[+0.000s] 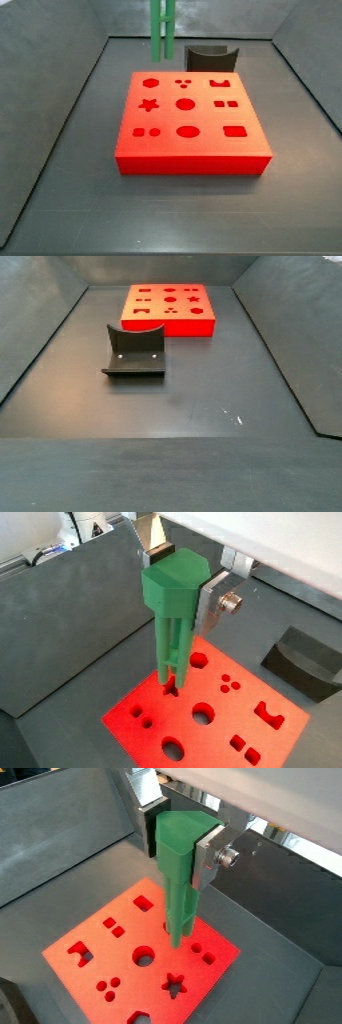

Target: Insert the 3 prong object.

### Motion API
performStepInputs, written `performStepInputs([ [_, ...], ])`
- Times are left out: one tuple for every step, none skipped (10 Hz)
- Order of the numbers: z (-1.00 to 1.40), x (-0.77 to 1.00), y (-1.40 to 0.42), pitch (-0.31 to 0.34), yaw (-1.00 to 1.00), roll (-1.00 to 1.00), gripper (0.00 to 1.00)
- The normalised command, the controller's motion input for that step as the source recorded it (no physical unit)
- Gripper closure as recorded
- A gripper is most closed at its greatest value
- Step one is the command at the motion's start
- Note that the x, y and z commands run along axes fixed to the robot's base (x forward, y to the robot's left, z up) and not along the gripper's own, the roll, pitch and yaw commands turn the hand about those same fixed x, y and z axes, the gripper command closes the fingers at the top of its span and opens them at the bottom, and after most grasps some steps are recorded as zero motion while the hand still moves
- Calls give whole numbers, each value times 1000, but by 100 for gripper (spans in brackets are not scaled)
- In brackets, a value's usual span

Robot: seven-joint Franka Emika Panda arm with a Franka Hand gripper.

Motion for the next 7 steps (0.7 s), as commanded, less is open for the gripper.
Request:
performStepInputs([
  [-17, 49, 0, 0, 0, 0, 100],
  [-111, 314, 243, 0, 3, -3, 100],
  [-91, 623, 497, 0, 54, -30, 100],
  [-117, 771, 726, -39, 0, -114, 100],
  [-134, 814, 800, -90, 0, -150, 100],
  [-231, 854, 794, -29, 0, -39, 100],
  [-514, 846, 566, 24, 106, 66, 100],
])
